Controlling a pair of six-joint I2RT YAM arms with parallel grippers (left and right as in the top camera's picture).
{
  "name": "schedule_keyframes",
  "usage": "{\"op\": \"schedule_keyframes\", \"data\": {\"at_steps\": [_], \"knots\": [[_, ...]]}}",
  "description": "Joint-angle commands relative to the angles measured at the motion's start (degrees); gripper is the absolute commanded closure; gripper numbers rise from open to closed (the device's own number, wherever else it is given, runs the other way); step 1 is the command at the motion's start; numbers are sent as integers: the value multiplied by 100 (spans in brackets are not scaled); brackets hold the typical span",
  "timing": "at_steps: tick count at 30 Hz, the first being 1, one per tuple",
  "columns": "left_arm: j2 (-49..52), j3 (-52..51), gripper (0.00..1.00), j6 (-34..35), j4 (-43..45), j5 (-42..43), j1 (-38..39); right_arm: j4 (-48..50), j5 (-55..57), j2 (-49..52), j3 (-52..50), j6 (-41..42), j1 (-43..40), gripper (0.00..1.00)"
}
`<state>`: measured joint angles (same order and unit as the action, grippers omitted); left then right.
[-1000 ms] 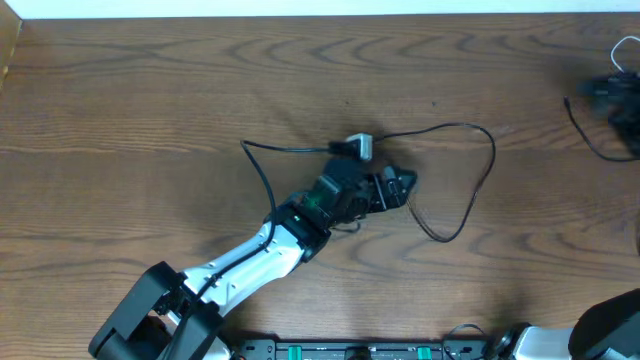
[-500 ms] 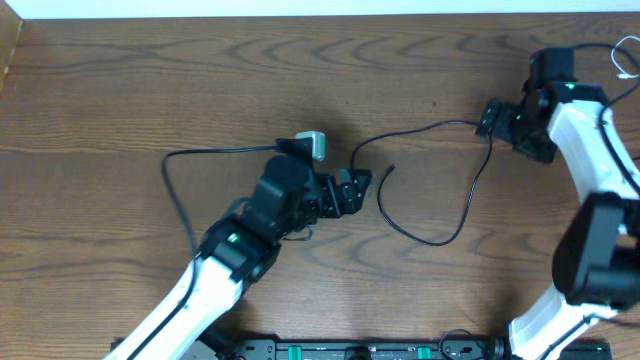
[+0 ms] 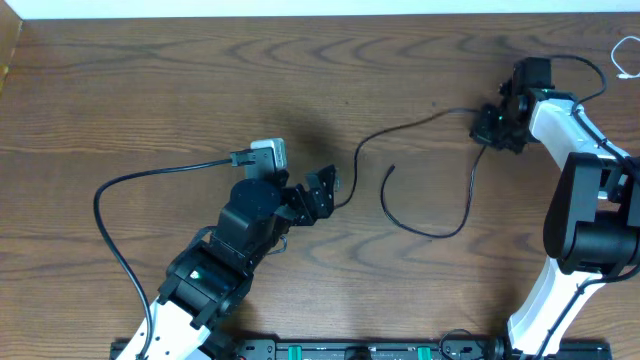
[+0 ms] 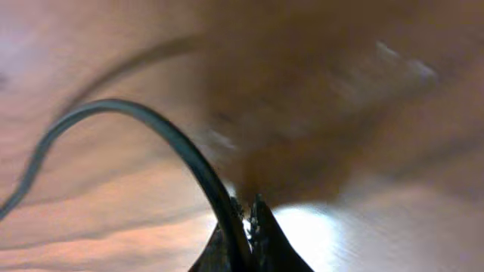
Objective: Untangle cables
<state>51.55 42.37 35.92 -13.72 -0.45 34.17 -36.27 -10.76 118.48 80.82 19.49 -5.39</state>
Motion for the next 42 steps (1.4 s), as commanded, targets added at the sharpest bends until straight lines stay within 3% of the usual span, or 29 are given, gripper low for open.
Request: {"op": "schedule_keyframes", "data": {"at_steps": [1,7,11,15,29,34,35,36,38,39,42], "knots": [[-33,35,8,-94,-22,-175,-31,350,-614,24,168,-109,-61,99],[-33,35,8,-96,-26,-177,-31,221,-426,-85,1991,-136,-391,99],[-33,35,8,-96,-81,-243,-31,219,826,-85,3781,-140,-605,99],[-33,35,8,-96,-79,-592,-31,264,1602,-85,4730,-426,-730,99],[166,35,7,-94,-81,-798,-31,162,308,1266,4238,-433,76,99],[166,35,7,-94,-81,-796,-31,525,833,1497,4238,-428,389,98],[166,35,7,-96,-81,-796,-31,520,1237,1547,4238,-389,404,89],[166,35,7,-94,-81,-793,-31,490,1543,1585,4238,-332,404,69],[166,35,7,-94,-83,-772,-31,354,1823,1635,4238,-326,391,14],[166,35,7,-94,-83,-772,-31,234,1810,1635,4238,-326,374,1],[166,35,7,-96,-83,-774,-31,-151,1648,1399,4273,-385,304,1]]}}
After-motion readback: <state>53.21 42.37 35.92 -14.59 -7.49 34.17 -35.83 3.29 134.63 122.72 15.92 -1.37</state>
